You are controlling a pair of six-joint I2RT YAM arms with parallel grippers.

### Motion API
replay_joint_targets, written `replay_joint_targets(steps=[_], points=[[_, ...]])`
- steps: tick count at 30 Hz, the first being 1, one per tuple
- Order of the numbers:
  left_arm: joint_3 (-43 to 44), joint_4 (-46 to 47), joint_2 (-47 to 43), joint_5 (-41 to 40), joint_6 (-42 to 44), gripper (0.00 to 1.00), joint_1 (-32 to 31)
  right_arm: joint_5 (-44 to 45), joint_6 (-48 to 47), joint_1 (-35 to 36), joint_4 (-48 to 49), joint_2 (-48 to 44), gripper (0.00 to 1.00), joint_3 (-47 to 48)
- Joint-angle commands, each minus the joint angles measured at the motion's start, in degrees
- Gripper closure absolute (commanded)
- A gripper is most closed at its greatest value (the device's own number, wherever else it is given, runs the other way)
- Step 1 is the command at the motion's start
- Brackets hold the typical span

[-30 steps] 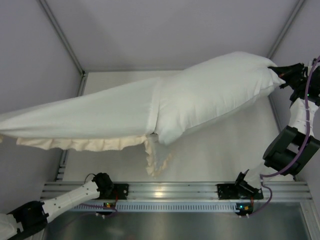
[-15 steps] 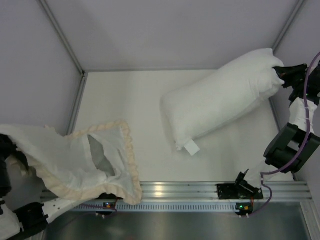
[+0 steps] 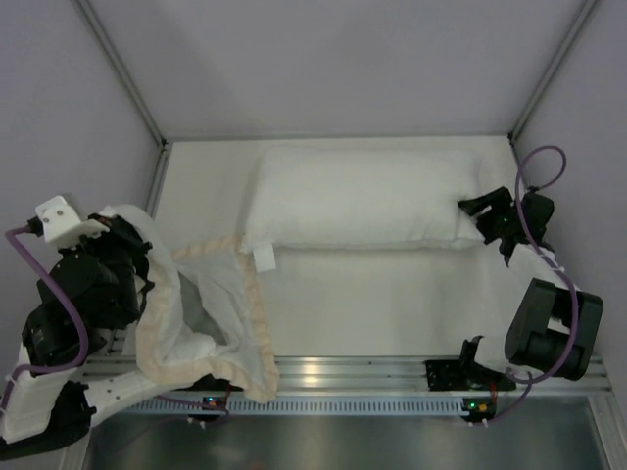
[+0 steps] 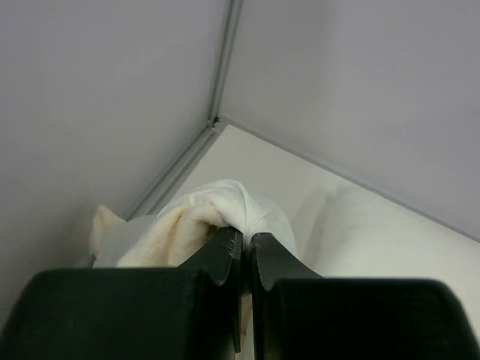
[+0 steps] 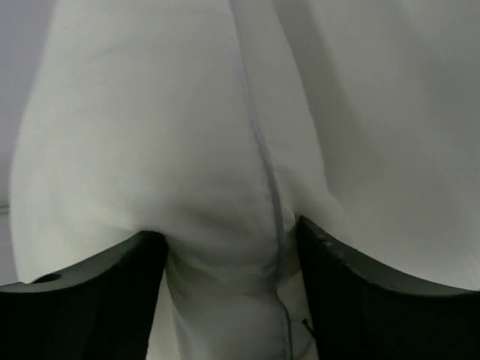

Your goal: Remove the pillowcase from the pillow

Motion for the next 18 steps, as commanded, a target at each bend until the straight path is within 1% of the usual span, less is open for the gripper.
replay_joint_targets(steps=[1,2,3,4,5,6,8,9,10,11,12,14,16,17,18], points=[[0.2,-2.6,4.0,10.2,-10.3,1.0,-0.5,1.2,-4.3,2.8,1.7,-4.4,0.3,-4.3],[-0.1,-2.6,5.0,15.0,-10.9,1.0,-0.4,2.1,-6.7,3.0,-2.5,-7.0,0.26,-4.4],[-0.5,-2.8,6.3,17.4,-12.0,1.0,-0.5,2.9,-7.8,3.0,-4.4,-8.7,0.22,-4.1],[-1.3,-2.8,8.5,19.8,-12.4,1.0,-0.4,4.7,-8.8,3.0,-6.2,-10.6,0.2,-3.8],[-1.7,-2.9,9.6,22.5,-12.6,1.0,-0.5,5.3,-9.6,2.9,-9.0,-14.7,0.19,-3.2],[-1.9,-4.5,10.9,26.5,-14.3,1.0,-0.5,5.4,-11.2,2.9,-12.6,-16.7,0.16,-2.1],[-3.1,-6.2,13.4,30.1,-16.2,1.0,-0.4,4.5,-12.5,3.1,-15.4,-22.7,0.14,-1.1],[-4.8,-7.4,13.7,33.4,-17.7,1.0,-0.5,2.9,-13.0,3.5,-18.5,-24.5,0.12,0.2],[-6.0,-7.9,13.4,34.8,-18.7,1.0,-0.4,2.0,-13.3,3.7,-20.0,-26.1,0.11,0.8],[-7.4,-8.1,12.8,36.4,-19.4,1.0,-0.5,1.0,-13.9,4.2,-21.5,-28.9,0.09,1.5],[-10.1,-8.0,11.0,39.9,-20.4,1.0,-0.5,0.4,-15.3,5.6,-25.1,-30.1,0.08,2.9],[-12.4,-8.3,9.0,43.0,-22.0,1.0,-0.4,1.3,-17.7,7.6,-28.6,-33.7,0.07,4.3],[-14.6,-9.6,6.5,47.9,-23.8,0.94,-0.5,-1.8,-19.0,9.8,-31.4,-35.7,0.05,5.5],[-15.0,-10.3,6.2,49.6,-24.3,0.88,-0.4,-3.9,-18.5,10.7,-31.8,-36.0,0.04,5.6],[-15.0,-11.3,5.8,50.9,-25.0,0.7,-0.5,-6.2,-17.7,13.1,-31.9,-36.0,0.03,5.3]])
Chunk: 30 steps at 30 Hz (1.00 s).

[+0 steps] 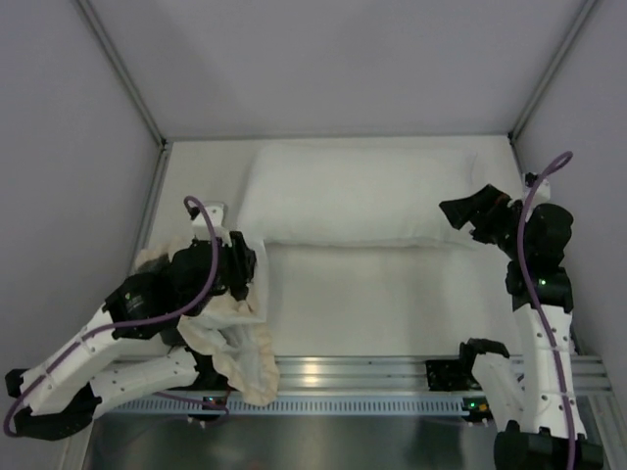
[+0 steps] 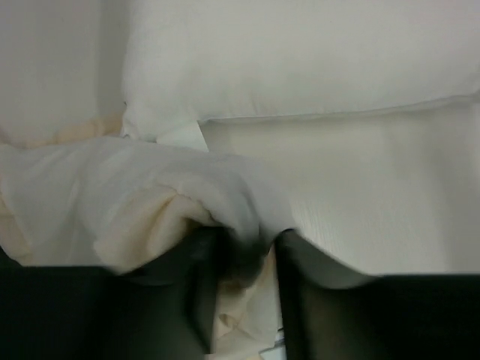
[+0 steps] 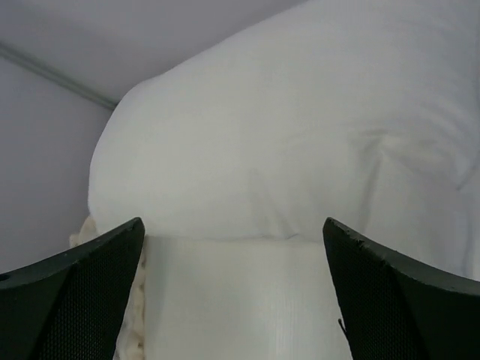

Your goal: Remove the pillowcase from the pillow

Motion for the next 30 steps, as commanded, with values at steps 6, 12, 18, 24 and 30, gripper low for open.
replay_joint_targets(steps=[6,12,18,24,30], points=[[4.5,-7.3,-7.5,6.1,-9.1,0.01,-0.1,-6.6,6.2,32.8,3.9,1.0,0.01,-6.2],[11.5,-11.0,-11.6,-1.3,-11.4,0.01,-0.1,6.6,11.5,65.5,15.6,15.9,0.01,-4.2],[15.9,-10.5,-19.2,-2.2,-11.8,0.01,-0.1,0.1,14.3,71.6,34.8,31.9,0.01,-1.2],[17.8,-9.3,-23.4,2.2,-9.7,0.01,-0.1,-5.0,15.2,75.3,44.2,51.0,0.01,9.4],[17.0,-9.4,-25.2,4.4,-9.6,0.01,-0.2,-5.0,13.2,78.1,43.9,63.7,0.0,21.1]])
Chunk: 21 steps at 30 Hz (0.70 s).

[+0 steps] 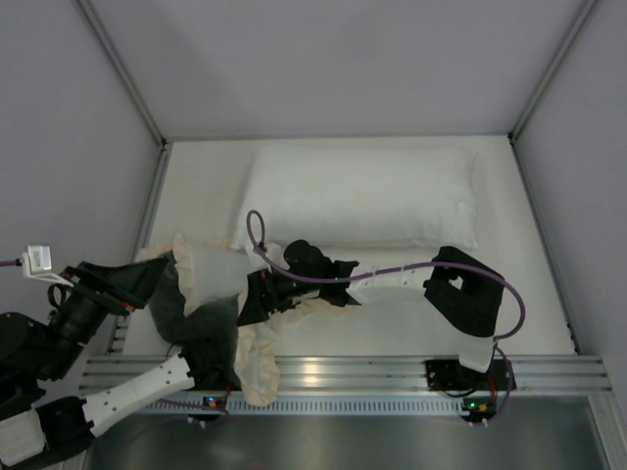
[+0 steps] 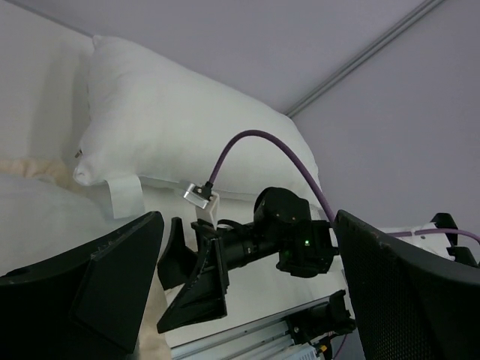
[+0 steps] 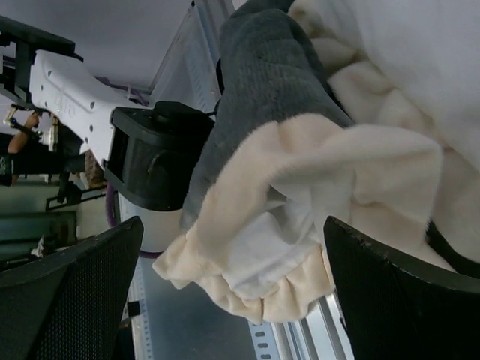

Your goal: Remove the pillowcase from the pillow

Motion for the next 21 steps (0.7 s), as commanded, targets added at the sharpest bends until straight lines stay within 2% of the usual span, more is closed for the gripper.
replay_joint_targets(steps=[1,5,7,10,13,14,16,17,18,20,21], points=[[-0.7,0.0,-0.3,2.5,1.1,0.01,-0.2,-1.8,-1.3,1.6,6.0,4.6,0.0,6.6],[-0.9,0.1,-0.1,3.7,1.2,0.01,-0.2,0.2,-2.4,3.8,-0.2,10.1,0.01,13.8],[-0.8,0.1,0.1,4.1,1.3,0.01,-0.2,4.9,-3.6,4.2,-3.2,12.8,0.01,15.3],[-0.7,0.1,0.2,5.1,1.3,0.01,-0.2,15.3,-6.9,4.8,-12.5,16.0,0.08,17.8],[-1.4,0.1,-0.3,5.5,1.2,0.01,-0.2,22.5,-9.1,6.6,-18.0,18.9,0.22,20.1],[-1.6,0.1,-0.6,5.5,1.1,0.01,-0.2,23.3,-9.2,6.8,-17.8,19.3,0.34,20.0],[-2.5,0.1,-1.1,5.4,0.9,0.01,-0.2,24.4,-10.0,6.7,-17.2,21.2,0.5,21.1],[-2.9,0.1,-1.3,5.4,0.7,0.01,-0.2,26.3,-10.8,6.7,-17.7,21.8,0.72,22.0],[-3.1,0.2,-1.3,5.5,0.6,0.01,-0.2,27.7,-11.4,6.7,-18.2,22.6,0.84,23.1],[-3.4,0.1,-1.3,5.9,0.5,0.01,-0.1,32.0,-15.7,6.6,-19.4,22.9,1.0,26.0],[-3.4,0.2,-1.1,6.1,0.4,0.01,-0.2,36.0,-17.5,6.6,-20.5,23.3,1.0,27.4]])
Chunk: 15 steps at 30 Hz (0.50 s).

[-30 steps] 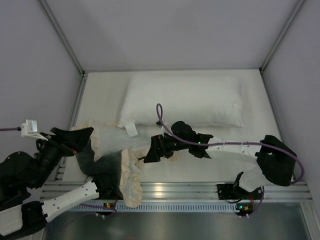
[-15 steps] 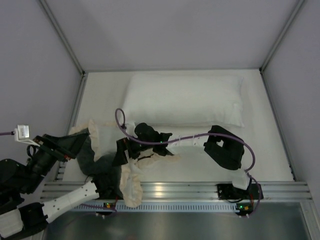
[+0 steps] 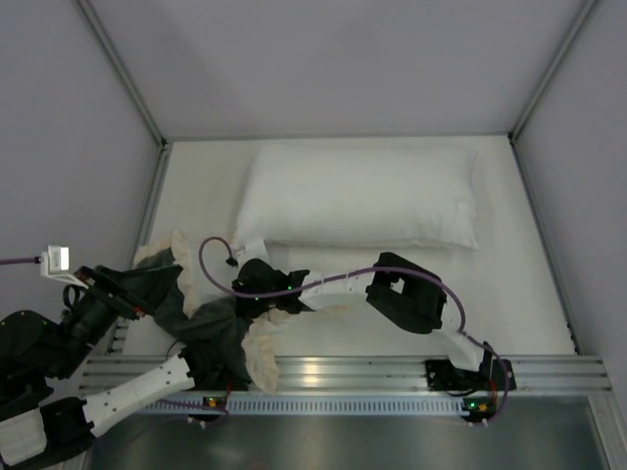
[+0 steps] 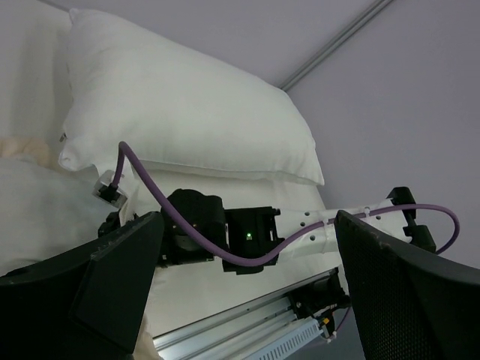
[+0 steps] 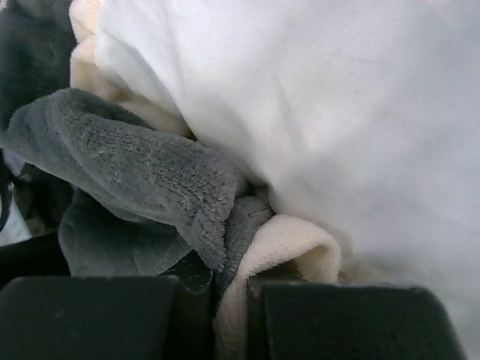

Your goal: Remove the pillowcase from the pillow

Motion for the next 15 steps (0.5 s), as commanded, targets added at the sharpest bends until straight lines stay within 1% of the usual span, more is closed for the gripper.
replay_joint_targets(steps=[1,3,6,7,11,12,13,14,15], points=[[-0.6,0.2,0.0,1.7,0.0,0.01,-0.2,13.6,-10.6,0.2,-5.5,1.7,1.0,7.1],[-0.7,0.3,0.2,2.0,-0.1,0.01,-0.2,18.7,-12.3,-0.7,-5.8,1.8,1.0,8.8],[-0.8,0.2,0.6,2.5,0.0,0.01,-0.1,18.9,-10.8,-5.2,-7.5,2.4,1.0,12.4],[-0.8,0.3,0.7,2.5,0.0,0.01,-0.2,18.6,-10.6,-7.6,-8.0,2.4,1.0,13.5],[-1.8,0.6,0.8,3.1,-0.4,0.01,-0.2,12.4,-13.6,-12.1,-7.7,3.0,1.0,16.9],[-2.7,0.7,0.8,3.2,-0.5,0.01,-0.2,9.5,-14.5,-12.5,-8.6,3.6,0.97,17.8],[-3.2,1.1,0.9,3.3,-0.8,0.01,-0.2,8.6,-16.3,-13.0,-9.2,3.8,0.91,19.1],[-3.6,1.5,0.7,3.5,-0.9,0.01,-0.2,6.4,-17.0,-13.2,-9.9,3.9,0.56,19.6],[-4.6,1.8,0.9,3.9,-0.9,0.01,-0.2,5.7,-17.6,-13.2,-11.5,3.5,0.42,19.8]])
